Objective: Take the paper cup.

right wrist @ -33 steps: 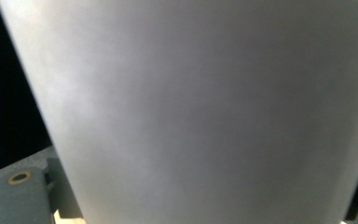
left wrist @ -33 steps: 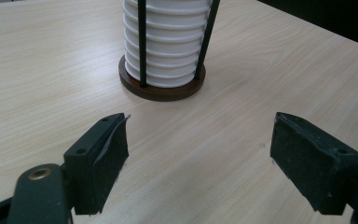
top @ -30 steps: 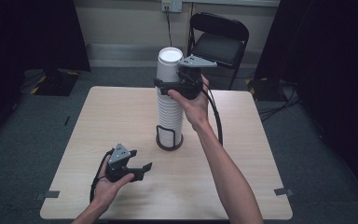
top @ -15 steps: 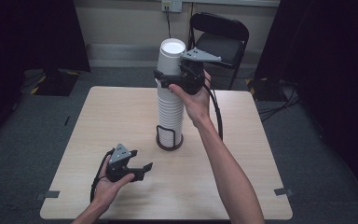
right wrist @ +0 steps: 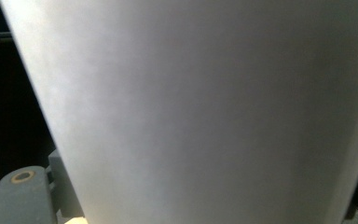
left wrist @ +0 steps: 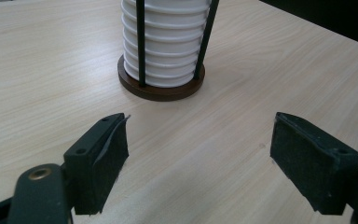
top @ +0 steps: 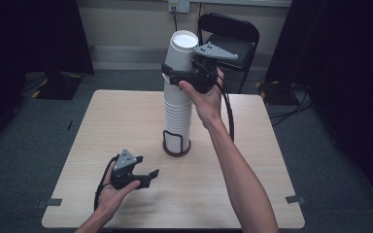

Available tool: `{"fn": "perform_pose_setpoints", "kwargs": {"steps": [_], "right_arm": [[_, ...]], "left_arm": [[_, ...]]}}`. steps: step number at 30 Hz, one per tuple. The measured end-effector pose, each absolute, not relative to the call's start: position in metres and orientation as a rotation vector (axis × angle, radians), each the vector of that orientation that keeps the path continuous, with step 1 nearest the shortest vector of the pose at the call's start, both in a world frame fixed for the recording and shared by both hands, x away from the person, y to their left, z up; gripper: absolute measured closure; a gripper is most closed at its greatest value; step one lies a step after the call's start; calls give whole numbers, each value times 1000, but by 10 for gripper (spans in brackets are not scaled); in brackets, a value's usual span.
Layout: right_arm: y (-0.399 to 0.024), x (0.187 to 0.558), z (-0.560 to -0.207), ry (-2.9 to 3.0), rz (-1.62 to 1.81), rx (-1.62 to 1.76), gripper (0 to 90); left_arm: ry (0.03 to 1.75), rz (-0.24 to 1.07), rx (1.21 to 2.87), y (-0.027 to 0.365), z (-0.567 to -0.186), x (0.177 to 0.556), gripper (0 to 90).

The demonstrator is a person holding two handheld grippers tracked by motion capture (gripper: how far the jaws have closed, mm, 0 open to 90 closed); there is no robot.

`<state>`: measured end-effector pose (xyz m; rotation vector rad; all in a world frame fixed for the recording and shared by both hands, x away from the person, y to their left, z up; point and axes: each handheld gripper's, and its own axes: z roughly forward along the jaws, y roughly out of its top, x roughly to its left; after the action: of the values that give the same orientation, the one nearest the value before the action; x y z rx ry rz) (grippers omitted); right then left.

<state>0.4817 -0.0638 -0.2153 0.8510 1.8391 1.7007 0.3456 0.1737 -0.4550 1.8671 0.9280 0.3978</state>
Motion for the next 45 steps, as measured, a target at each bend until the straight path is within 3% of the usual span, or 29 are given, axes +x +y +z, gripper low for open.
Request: {"fn": "perform_pose_setpoints", "kwargs": {"steps": [22, 45], "right_arm": [[-76, 468, -195, 1736, 1789, 863, 133], [-128, 458, -192, 1719, 1729, 977, 138]], "left_arm": [[913, 419, 1887, 171, -454, 345, 176], [908, 443, 1873, 170, -454, 343, 168]]}}
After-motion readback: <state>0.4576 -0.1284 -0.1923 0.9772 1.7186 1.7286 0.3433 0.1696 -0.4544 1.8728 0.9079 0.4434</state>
